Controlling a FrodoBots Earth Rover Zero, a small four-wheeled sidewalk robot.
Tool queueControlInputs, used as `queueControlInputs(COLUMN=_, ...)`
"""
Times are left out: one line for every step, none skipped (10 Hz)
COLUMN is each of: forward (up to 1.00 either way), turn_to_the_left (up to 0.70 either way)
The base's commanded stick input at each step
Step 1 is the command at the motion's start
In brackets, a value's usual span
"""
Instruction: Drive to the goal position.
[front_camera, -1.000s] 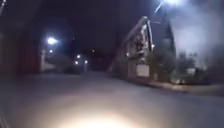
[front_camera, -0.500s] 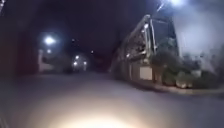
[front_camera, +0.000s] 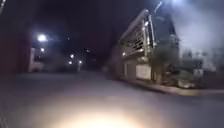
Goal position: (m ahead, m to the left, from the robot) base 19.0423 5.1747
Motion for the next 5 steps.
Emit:
queueControlInputs(forward=0.70, turn_to_the_left=0.00)
queueControlInputs(forward=0.70, turn_to_the_left=0.00)
queueControlInputs(forward=0.70, turn_to_the_left=0.00)
queueControlInputs(forward=0.70, turn_to_the_left=0.00)
queueControlInputs(forward=0.70, turn_to_the_left=0.00)
